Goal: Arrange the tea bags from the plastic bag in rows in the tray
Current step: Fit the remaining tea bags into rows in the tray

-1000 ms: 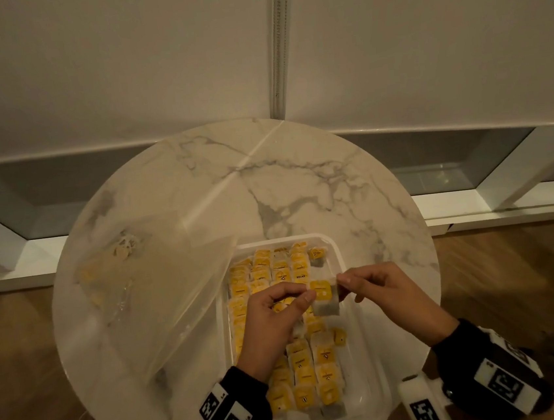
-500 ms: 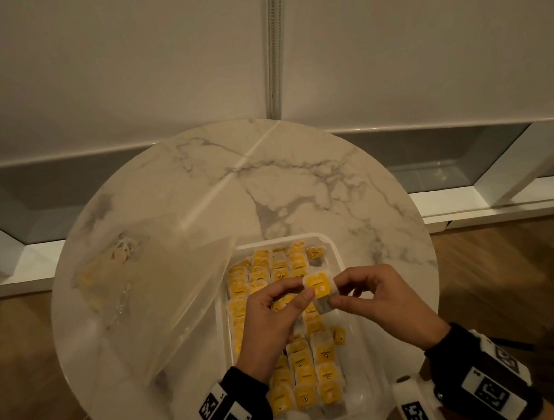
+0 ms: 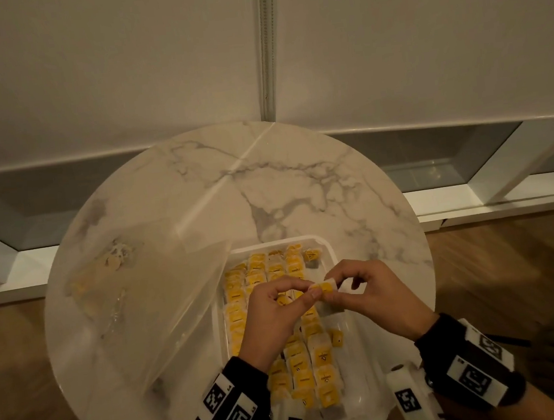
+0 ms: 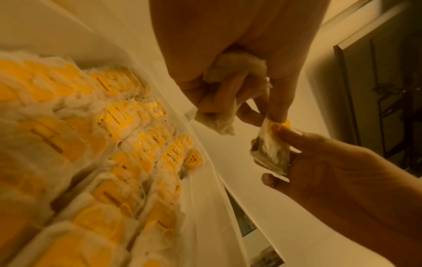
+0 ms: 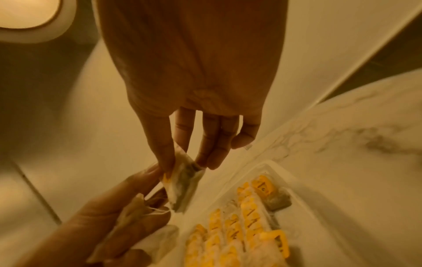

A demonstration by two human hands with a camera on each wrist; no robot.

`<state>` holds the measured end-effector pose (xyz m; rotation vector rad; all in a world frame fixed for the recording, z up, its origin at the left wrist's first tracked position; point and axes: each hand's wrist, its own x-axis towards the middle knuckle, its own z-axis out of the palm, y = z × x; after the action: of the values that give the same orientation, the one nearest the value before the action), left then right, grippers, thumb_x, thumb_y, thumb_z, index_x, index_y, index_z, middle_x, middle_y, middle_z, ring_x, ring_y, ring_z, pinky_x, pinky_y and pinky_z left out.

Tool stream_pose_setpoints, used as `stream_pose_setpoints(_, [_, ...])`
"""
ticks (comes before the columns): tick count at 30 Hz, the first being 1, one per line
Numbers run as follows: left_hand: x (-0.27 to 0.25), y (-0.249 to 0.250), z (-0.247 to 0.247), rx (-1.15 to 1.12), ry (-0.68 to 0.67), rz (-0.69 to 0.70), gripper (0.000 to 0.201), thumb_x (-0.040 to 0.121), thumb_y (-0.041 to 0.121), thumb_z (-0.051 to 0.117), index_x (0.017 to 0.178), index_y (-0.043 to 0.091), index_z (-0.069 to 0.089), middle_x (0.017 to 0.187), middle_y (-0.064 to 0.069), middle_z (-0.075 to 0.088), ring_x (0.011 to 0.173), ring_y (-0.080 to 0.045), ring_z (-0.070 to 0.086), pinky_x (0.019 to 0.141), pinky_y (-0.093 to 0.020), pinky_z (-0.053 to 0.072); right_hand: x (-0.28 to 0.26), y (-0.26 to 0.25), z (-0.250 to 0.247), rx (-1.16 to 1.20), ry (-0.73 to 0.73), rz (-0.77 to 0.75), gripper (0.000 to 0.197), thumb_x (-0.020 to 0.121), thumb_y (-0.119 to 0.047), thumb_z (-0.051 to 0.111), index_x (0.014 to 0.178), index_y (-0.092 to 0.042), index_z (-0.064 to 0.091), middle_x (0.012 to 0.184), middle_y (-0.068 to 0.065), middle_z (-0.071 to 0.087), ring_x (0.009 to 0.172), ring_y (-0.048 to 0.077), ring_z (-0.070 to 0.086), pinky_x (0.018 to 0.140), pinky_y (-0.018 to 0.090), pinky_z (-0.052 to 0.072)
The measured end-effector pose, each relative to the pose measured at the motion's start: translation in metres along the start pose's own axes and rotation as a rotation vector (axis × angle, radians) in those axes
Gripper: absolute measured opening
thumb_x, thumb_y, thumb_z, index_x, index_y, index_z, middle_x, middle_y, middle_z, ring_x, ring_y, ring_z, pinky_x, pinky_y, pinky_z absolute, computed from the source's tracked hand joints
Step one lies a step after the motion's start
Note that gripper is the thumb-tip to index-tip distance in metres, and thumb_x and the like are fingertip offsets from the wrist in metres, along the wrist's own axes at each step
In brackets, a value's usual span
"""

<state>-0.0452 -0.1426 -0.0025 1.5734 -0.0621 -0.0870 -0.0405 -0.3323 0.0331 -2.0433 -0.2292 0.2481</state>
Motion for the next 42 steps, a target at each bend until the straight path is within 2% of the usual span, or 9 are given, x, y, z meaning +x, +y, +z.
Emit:
stream_pose_setpoints(4, [0.006, -0.005, -0.003, 0.075, 0.0, -0.046, 0.005, 0.078, 0.026, 0.08, 0.082, 0.023, 0.078, 0.08, 0.007, 0.074, 0.085, -0.006, 0.069, 0.082, -0.018, 0.047, 0.019, 0.004, -0.002, -0.144, -0.069, 0.004, 0.005, 0.08, -0.018, 0.079, 0.079, -0.017, 0.074, 0.071, -0.005, 0.07, 0.068, 0.003, 0.061, 0.069, 0.01, 0.041])
stream_pose_setpoints(6, [0.006, -0.009, -0.007, 0.117, 0.027, -0.068, 0.009, 0.08, 0.022, 0.08, 0.088, 0.026, 0.077, 0.079, 0.008, 0.072, 0.081, -0.004, 0.067, 0.076, -0.025, 0.048, 0.031, 0.011, -0.004, -0.239, -0.114, -0.009, 0.006, 0.081, -0.015, 0.077, 0.078, -0.017, 0.073, 0.066, -0.009, 0.066, 0.065, 0.003, 0.06, 0.067, 0.012, 0.043])
stream_pose_setpoints(9, [0.003, -0.013, -0.015, 0.092, 0.09, -0.118, 0.01, 0.084, 0.017, 0.076, 0.092, 0.023, 0.076, 0.082, 0.006, 0.072, 0.071, 0.0, 0.063, 0.063, -0.024, 0.044, 0.052, 0.024, -0.006, -0.393, -0.124, -0.009, 0.008, 0.084, -0.016, 0.072, 0.079, -0.022, 0.068, 0.072, -0.006, 0.067, 0.069, 0.011, 0.061, 0.071, 0.028, 0.051])
stream_pose_setpoints(14, [-0.009, -0.015, -0.025, 0.054, 0.111, -0.153, 0.007, 0.085, 0.008, 0.074, 0.085, 0.014, 0.076, 0.086, 0.005, 0.075, 0.078, -0.005, 0.067, 0.069, -0.012, 0.047, 0.08, 0.032, 0.0, -0.735, -0.166, -0.024, 0.006, 0.085, -0.021, 0.066, 0.084, -0.017, 0.071, 0.084, -0.003, 0.067, 0.08, 0.012, 0.054, 0.071, 0.027, 0.037])
stream_pose_setpoints(19, [-0.018, -0.018, -0.033, 0.025, 0.13, -0.176, 0.008, 0.086, 0.004, 0.071, 0.082, 0.01, 0.074, 0.08, 0.0, 0.074, 0.074, -0.007, 0.068, 0.068, -0.012, 0.049, 0.094, 0.026, 0.007, -0.99, -0.222, -0.023, 0.012, 0.089, -0.026, 0.058, 0.091, -0.02, 0.068, 0.091, 0.001, 0.065, 0.093, 0.02, 0.052, 0.075, 0.03, 0.028])
stream_pose_setpoints(24, [-0.024, -0.02, -0.039, 0.031, 0.142, -0.164, 0.008, 0.087, 0.008, 0.072, 0.081, 0.012, 0.074, 0.077, -0.001, 0.073, 0.076, -0.014, 0.069, 0.074, -0.02, 0.053, 0.089, 0.02, 0.01, -0.984, -0.204, -0.085, 0.017, 0.088, -0.037, 0.057, 0.095, -0.022, 0.064, 0.093, -0.002, 0.058, 0.094, 0.019, 0.047, 0.08, 0.033, 0.035])
stream_pose_setpoints(27, [-0.027, -0.021, -0.042, 0.033, 0.153, -0.15, 0.007, 0.086, 0.009, 0.072, 0.08, 0.011, 0.074, 0.077, -0.001, 0.072, 0.075, -0.014, 0.068, 0.075, -0.019, 0.051, 0.09, 0.022, 0.013, -1.073, -0.3, -0.06, 0.023, 0.086, -0.042, 0.059, 0.1, -0.025, 0.065, 0.096, -0.002, 0.055, 0.098, 0.02, 0.046, 0.08, 0.033, 0.032])
stream_pose_setpoints(34, [-0.031, -0.023, -0.046, 0.019, 0.172, -0.165, 0.009, 0.086, 0.007, 0.072, 0.079, 0.011, 0.073, 0.073, 0.0, 0.071, 0.071, -0.012, 0.067, 0.072, -0.015, 0.049, 0.106, 0.027, 0.01, -1.136, -0.278, -0.03, 0.023, 0.093, -0.034, 0.053, 0.1, -0.021, 0.072, 0.096, 0.001, 0.066, 0.098, 0.022, 0.051, 0.083, 0.034, 0.033])
stream_pose_setpoints(42, [-0.035, -0.021, -0.045, -0.005, 0.175, -0.195, 0.007, 0.087, 0.007, 0.072, 0.08, 0.009, 0.073, 0.07, 0.001, 0.07, 0.064, -0.007, 0.065, 0.065, -0.014, 0.048, 0.12, 0.032, 0.014, -1.248, -0.216, -0.028, 0.013, 0.087, -0.027, 0.055, 0.09, -0.022, 0.067, 0.086, -0.002, 0.069, 0.086, 0.022, 0.061, 0.086, 0.036, 0.03])
